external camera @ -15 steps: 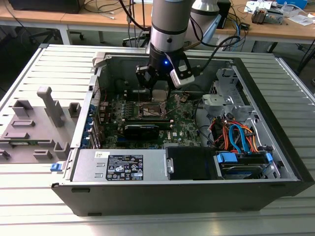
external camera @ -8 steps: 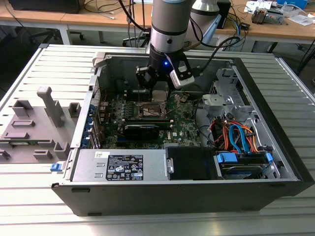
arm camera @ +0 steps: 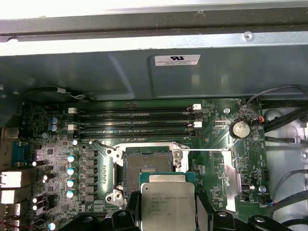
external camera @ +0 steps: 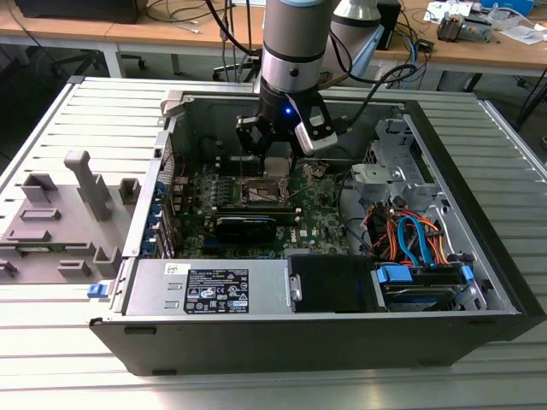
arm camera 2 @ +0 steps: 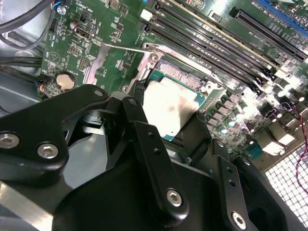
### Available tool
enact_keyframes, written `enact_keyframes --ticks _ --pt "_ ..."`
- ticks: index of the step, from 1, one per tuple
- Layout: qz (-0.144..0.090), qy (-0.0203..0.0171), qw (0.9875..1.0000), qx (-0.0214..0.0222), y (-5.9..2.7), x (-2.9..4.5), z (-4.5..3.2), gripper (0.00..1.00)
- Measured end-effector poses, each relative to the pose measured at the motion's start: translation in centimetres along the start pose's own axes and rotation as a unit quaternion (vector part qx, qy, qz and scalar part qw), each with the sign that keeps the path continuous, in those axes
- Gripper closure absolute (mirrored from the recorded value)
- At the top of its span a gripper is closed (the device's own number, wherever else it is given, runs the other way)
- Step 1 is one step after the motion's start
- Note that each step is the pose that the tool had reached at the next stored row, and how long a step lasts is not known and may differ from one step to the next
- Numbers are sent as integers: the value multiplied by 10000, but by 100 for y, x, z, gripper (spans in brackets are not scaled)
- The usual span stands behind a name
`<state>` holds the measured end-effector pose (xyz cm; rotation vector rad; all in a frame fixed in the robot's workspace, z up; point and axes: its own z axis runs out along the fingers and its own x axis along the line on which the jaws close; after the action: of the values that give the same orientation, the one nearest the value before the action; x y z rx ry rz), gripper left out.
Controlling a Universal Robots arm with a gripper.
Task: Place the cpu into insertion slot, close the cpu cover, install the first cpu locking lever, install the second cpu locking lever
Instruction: 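Place the cpu into insertion slot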
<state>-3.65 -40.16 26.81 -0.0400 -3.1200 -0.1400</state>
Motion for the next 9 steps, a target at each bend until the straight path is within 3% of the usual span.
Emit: enact_keyframes --ticks 9 --pt "0 0 10000 0 -3 0 18 45"
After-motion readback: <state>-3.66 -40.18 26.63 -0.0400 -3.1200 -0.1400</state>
